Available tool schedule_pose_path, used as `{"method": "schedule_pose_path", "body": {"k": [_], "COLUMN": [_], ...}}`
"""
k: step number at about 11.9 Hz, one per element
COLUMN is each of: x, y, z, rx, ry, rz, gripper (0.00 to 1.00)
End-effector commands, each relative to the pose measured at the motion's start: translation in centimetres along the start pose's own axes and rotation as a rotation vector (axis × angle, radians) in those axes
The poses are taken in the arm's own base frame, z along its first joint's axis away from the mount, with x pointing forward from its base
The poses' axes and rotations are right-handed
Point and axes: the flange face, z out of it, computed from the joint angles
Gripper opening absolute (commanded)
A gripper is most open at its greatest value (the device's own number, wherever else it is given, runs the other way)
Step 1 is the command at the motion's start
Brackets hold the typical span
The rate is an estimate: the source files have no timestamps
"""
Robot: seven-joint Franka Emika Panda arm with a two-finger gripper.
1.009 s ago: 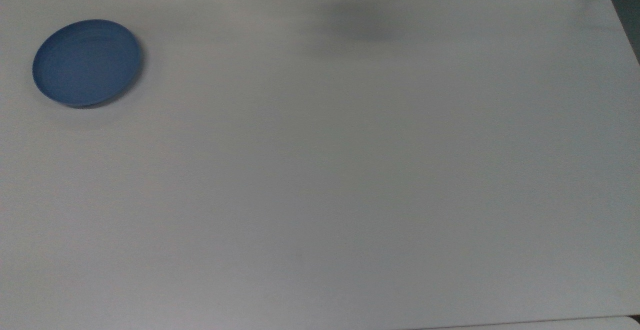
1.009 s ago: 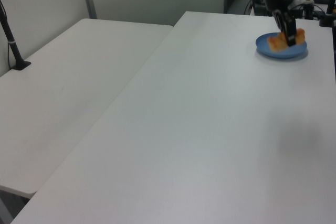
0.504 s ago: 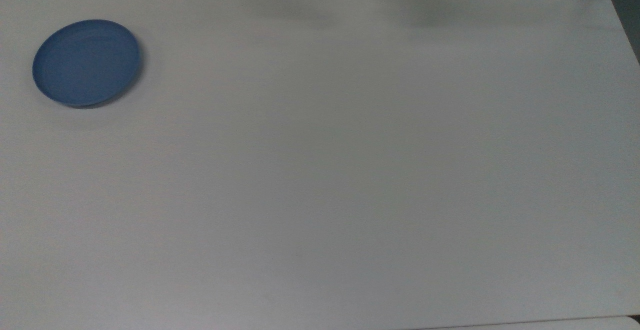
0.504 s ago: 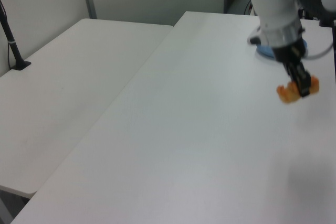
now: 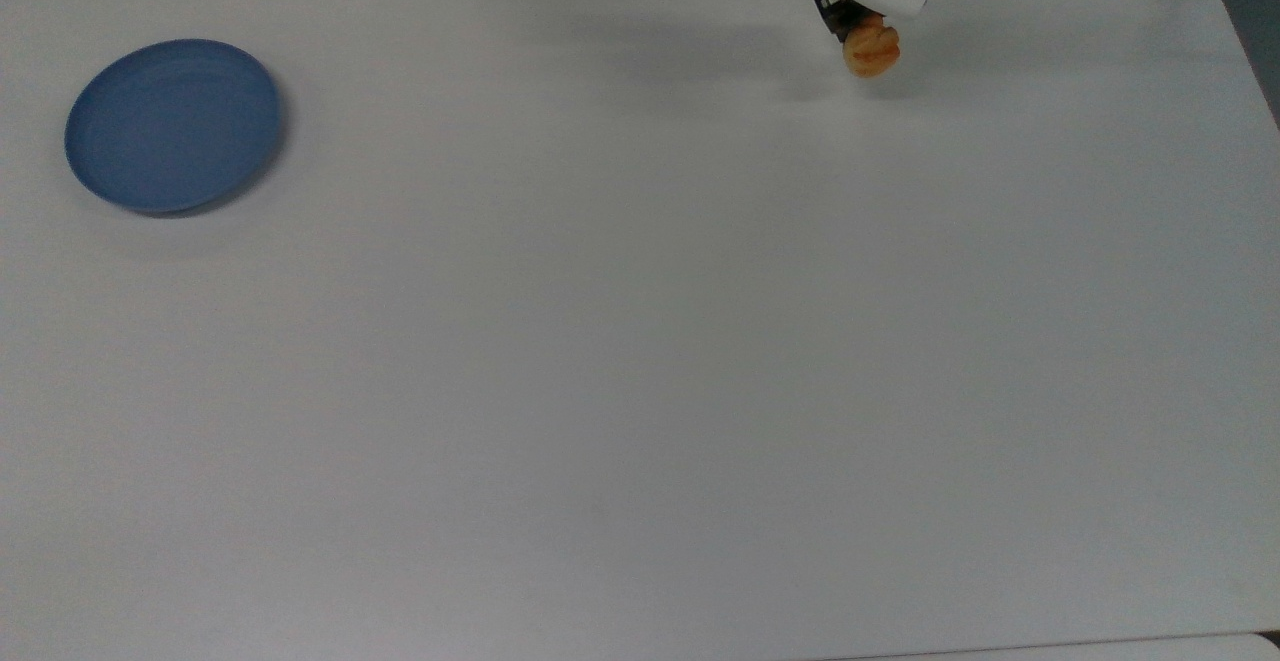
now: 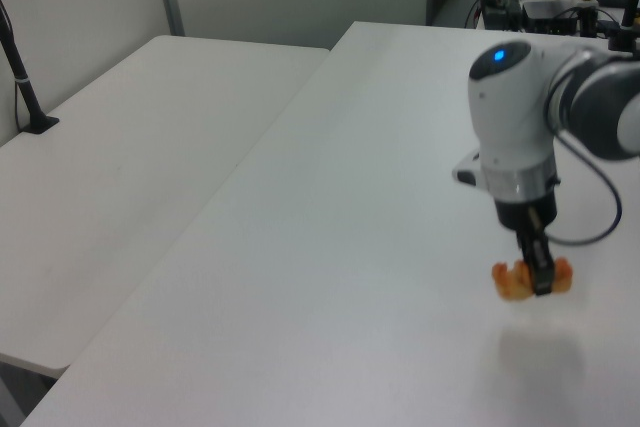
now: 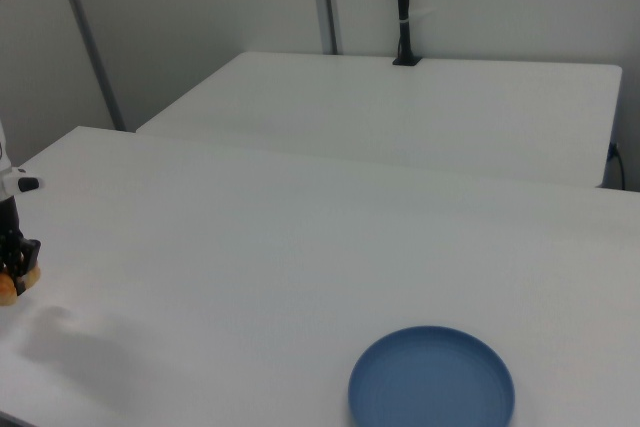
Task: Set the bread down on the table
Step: 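Carry the bread roll away from the plate across the table, then lower the bread roll onto the bare table and open the gripper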
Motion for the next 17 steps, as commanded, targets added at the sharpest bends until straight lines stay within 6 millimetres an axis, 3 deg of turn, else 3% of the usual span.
{"method": "schedule_pose_path", "body": {"k": [1, 4, 6, 7, 11, 14, 15, 16, 17], "x": [0.4, 1.9, 2.3, 2.3, 2.2, 2.2, 2.2, 2.1, 1.8], "y": [-1.8, -2.1, -2.0, -1.9, -1.9, -1.9, -1.9, -1.8, -1.7], "z": [3.5, 5.7, 6.0, 5.9, 5.9, 5.9, 5.8, 5.5, 5.4], "rx": [-0.015, -0.009, -0.012, -0.011, -0.015, -0.016, -0.016, -0.019, -0.029], "ry": [0.08, 0.121, 0.135, 0.138, 0.13, 0.128, 0.129, 0.126, 0.109], "rz": [0.042, 0.073, 0.086, 0.087, 0.089, 0.089, 0.089, 0.094, 0.104], "gripper": [0.31, 0.31, 0.34, 0.39, 0.77, 0.85, 0.89, 1.0, 1.0]}}
